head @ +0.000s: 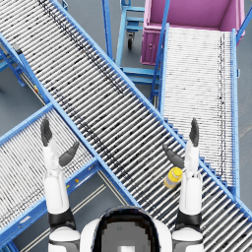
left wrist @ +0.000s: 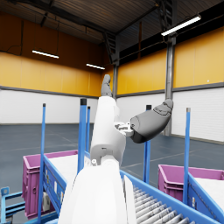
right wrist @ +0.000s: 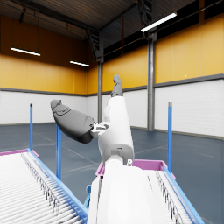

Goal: Pick up the oil and place it on the left assembly line, put the cola on the right, and keep Sprite still

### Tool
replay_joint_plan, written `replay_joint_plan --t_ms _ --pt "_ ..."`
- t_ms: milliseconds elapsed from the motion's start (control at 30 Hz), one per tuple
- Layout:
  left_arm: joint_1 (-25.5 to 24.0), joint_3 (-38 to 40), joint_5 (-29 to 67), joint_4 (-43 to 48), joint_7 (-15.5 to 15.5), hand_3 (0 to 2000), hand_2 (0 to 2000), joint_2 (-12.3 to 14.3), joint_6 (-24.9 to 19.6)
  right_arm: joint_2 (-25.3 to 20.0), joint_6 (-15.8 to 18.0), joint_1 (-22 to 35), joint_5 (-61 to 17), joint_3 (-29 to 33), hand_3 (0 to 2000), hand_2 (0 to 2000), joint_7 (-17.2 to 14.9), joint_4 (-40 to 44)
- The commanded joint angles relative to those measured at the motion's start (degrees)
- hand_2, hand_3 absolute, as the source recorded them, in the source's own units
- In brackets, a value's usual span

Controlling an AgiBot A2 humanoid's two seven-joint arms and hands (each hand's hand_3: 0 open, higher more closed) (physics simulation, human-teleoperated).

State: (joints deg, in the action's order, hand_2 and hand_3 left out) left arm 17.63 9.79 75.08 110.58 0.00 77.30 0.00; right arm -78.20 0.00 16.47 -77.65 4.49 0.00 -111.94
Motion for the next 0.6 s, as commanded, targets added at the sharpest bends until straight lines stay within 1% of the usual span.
replay_joint_plan --t_ms 33,100,133,167,200,267,300,333,367,400,433,500,600 --pt "0.47 0.47 0.00 -0.50 0.00 0 0 -0.12 0.00 0.05 0.00 0.99 0.00 -0.42 0 0 0.00 0.56" --pt "-0.10 0.29 0.00 -0.37 0.00 0 0 0.11 0.00 -0.08 0.00 0.81 0.00 -0.52 0 0 0.00 0.26" --pt "0.68 0.93 0.00 -0.59 0.00 0 0 -0.14 0.00 -0.12 0.00 0.81 0.00 -0.26 0 0 0.00 0.30" --pt "-0.03 0.49 0.00 -0.53 0.00 0 0 0.13 0.00 -0.23 0.00 0.28 0.00 -0.33 0 0 0.00 0.41" --pt "0.02 0.61 0.00 -0.58 0.00 0 0 0.13 0.00 -0.19 0.00 0.99 0.00 -0.44 0 0 0.00 0.20" --pt "1.52 0.56 0.00 -0.59 0.00 0 0 -0.34 0.00 -0.24 0.00 1.34 0.00 -0.15 0 0 0.00 0.14" --pt "0.39 0.64 0.00 -0.64 0.00 0 0 0.07 0.00 -0.38 0.00 0.53 0.00 -0.34 0 0 0.00 0.34" --pt "1.86 0.64 0.00 -0.20 0.00 0 0 -0.42 0.00 -0.29 0.00 1.50 0.00 0.20 0 0 0.00 -0.18" --pt "0.77 0.61 0.00 -0.57 0.00 0 0 -0.01 0.00 -0.44 0.00 0.71 0.00 -0.17 0 0 0.00 0.22" --pt "2.02 0.43 0.00 -0.08 0.00 0 0 -0.42 0.00 -0.46 0.00 0.79 0.00 -0.08 0 0 0.00 0.14" --pt "2.19 0.42 0.00 -0.04 0.00 0 0 -0.46 0.00 -0.37 0.00 1.70 0.00 -0.05 0 0 0.00 0.04" --pt "1.27 0.58 0.00 -0.25 0.00 0 0 -0.09 0.00 -0.50 0.00 1.36 0.00 0.23 0 0 0.00 0.18" --pt "1.87 0.53 0.00 -0.12 0.00 0 0 -0.22 0.00 -0.66 0.00 1.18 0.00 -0.09 0 0 0.00 -0.17"
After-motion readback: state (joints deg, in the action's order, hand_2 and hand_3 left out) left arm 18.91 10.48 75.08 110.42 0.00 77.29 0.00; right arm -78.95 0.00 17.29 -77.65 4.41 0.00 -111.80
